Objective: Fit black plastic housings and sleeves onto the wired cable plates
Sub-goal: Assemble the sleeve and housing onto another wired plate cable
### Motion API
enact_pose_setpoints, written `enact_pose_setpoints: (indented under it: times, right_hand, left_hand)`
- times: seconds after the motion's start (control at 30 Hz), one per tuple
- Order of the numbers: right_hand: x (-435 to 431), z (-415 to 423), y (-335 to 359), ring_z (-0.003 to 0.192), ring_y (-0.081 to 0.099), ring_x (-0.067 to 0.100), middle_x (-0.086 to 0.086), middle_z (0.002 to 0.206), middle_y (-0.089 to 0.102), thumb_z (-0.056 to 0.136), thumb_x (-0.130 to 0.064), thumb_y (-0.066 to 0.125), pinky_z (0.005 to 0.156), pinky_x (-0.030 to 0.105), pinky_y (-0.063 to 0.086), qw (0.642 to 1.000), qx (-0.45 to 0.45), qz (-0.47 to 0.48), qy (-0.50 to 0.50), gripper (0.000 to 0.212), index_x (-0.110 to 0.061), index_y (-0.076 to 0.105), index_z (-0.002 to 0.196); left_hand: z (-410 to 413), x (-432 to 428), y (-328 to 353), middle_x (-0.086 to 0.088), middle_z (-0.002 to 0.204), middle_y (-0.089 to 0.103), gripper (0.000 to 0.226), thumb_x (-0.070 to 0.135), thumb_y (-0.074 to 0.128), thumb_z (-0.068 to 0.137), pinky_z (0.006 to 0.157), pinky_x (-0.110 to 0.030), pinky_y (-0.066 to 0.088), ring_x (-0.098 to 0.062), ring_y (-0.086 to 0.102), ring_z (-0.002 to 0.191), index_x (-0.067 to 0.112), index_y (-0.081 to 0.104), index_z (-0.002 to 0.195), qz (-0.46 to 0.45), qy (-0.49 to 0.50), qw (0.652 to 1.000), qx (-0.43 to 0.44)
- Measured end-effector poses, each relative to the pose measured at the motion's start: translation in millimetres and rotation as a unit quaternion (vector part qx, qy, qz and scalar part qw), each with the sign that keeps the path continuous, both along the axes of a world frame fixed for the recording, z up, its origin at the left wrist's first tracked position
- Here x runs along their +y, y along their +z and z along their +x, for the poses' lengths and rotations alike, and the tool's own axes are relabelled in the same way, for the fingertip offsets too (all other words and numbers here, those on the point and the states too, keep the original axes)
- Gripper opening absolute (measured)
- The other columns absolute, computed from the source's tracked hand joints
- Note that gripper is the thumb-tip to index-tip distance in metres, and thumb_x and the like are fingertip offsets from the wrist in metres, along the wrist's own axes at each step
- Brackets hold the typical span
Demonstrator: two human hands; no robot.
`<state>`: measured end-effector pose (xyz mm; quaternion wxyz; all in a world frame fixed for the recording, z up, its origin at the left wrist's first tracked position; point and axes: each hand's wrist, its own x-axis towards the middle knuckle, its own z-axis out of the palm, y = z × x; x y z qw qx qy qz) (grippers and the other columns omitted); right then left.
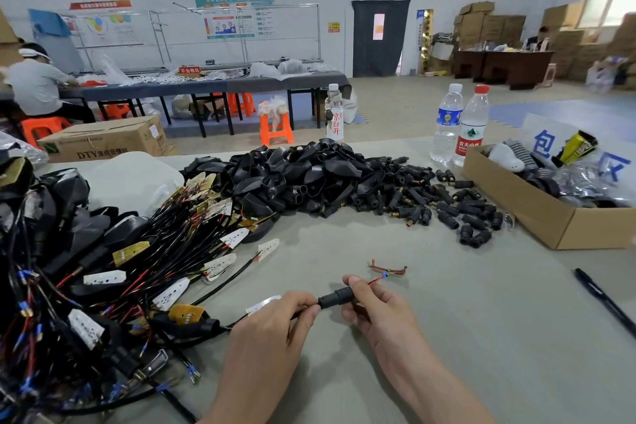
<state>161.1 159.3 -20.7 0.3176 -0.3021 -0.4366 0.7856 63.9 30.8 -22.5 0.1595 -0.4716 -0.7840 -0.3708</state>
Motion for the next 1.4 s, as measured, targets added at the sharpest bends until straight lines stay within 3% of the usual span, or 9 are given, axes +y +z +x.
enact_pose_setpoints:
  times: [0.2,0.33,0.43,0.53,0.7,0.83,0.93,1.17,1.4]
  right_hand:
    - [-2,-1,0,0.056,0.055,0.011,0.001,0.067,0.064,0.095,-0.016,0.062,0.058,0.019,0.051,1.000,0.010,-0.002,-0.015,0.018,-0.001,0.072,0.097]
    - [-1,0,2,0.055,0.056,0.010,0.005,0.072,0.064,0.094,-0.016,0.064,0.059,0.019,0.051,0.999,0.022,-0.018,-0.027,0.018,0.000,0.072,0.094]
    - [0,1,4,0.054,0.056,0.009,0.006,0.073,0.063,0.093,-0.014,0.065,0.057,0.017,0.052,0.998,0.033,-0.025,-0.038,0.014,-0.001,0.070,0.091]
    - [-5,0,6,0.056,0.055,0.010,0.005,0.071,0.062,0.092,-0.011,0.064,0.055,0.019,0.052,0.998,0.049,-0.024,-0.021,0.014,-0.001,0.066,0.103]
    - [-10,0,5,0.057,0.060,0.009,0.004,0.066,0.065,0.091,-0.013,0.065,0.056,0.019,0.053,0.999,0.048,-0.012,0.004,0.017,-0.002,0.065,0.103]
    - [-7,1,2,0.064,0.065,0.009,0.004,0.073,0.072,0.091,-0.018,0.065,0.064,0.020,0.055,0.999,0.016,0.036,-0.001,0.018,-0.002,0.070,0.097]
    - [-9,2,3,0.067,0.068,0.011,0.007,0.076,0.074,0.090,-0.017,0.067,0.062,0.019,0.055,0.999,0.008,0.054,0.006,0.017,-0.002,0.072,0.095]
    - [-5,3,9,0.066,0.071,0.015,0.010,0.074,0.075,0.092,-0.013,0.065,0.058,0.020,0.056,0.996,-0.015,0.079,-0.036,0.014,-0.001,0.070,0.087]
    - [10,12,14,0.064,0.071,0.014,0.006,0.071,0.074,0.095,-0.013,0.062,0.057,0.020,0.057,0.992,-0.008,0.081,-0.098,0.017,0.000,0.069,0.088]
  left_hand:
    - [-3,0,-4,0.024,0.078,0.067,0.013,0.031,0.075,0.086,0.065,-0.016,0.042,0.004,0.059,0.071,0.033,0.067,0.097,0.004,-0.018,1.000,0.012]
    - [-8,-2,-3,0.022,0.081,0.064,0.021,0.040,0.053,0.088,0.073,-0.019,0.039,0.003,0.050,0.086,0.026,0.066,0.099,0.004,-0.029,0.998,0.063]
    - [-14,-6,-1,0.020,0.073,0.062,0.021,0.037,0.049,0.090,0.072,-0.023,0.040,0.000,0.049,0.078,0.025,0.067,0.091,-0.005,-0.023,0.996,0.086]
    - [-12,-4,0,0.019,0.070,0.062,0.014,0.033,0.058,0.089,0.068,-0.023,0.040,-0.003,0.048,0.077,0.025,0.068,0.089,-0.004,-0.028,0.996,0.088]
    - [-10,-3,-1,0.021,0.081,0.069,0.014,0.023,0.073,0.087,0.074,-0.025,0.041,-0.004,0.051,0.084,0.023,0.068,0.101,0.009,-0.020,1.000,0.005]
    - [-5,-5,0,0.024,0.077,0.059,0.023,0.033,0.058,0.088,0.076,-0.019,0.039,0.001,0.047,0.086,0.026,0.065,0.109,-0.020,-0.062,0.997,0.042]
    - [-6,-4,2,0.021,0.071,0.057,0.025,0.038,0.052,0.086,0.072,-0.018,0.037,-0.002,0.045,0.081,0.025,0.069,0.101,-0.015,-0.052,0.995,0.084]
    - [-16,-5,-3,0.016,0.088,0.068,0.032,0.036,0.044,0.098,0.083,-0.033,0.041,-0.009,0.063,0.077,0.020,0.070,0.104,-0.036,-0.046,0.992,0.113]
    - [-21,-3,-3,0.011,0.083,0.068,0.049,0.035,0.030,0.106,0.097,-0.044,0.041,-0.016,0.062,0.075,0.016,0.073,0.095,0.001,0.021,0.977,0.210]
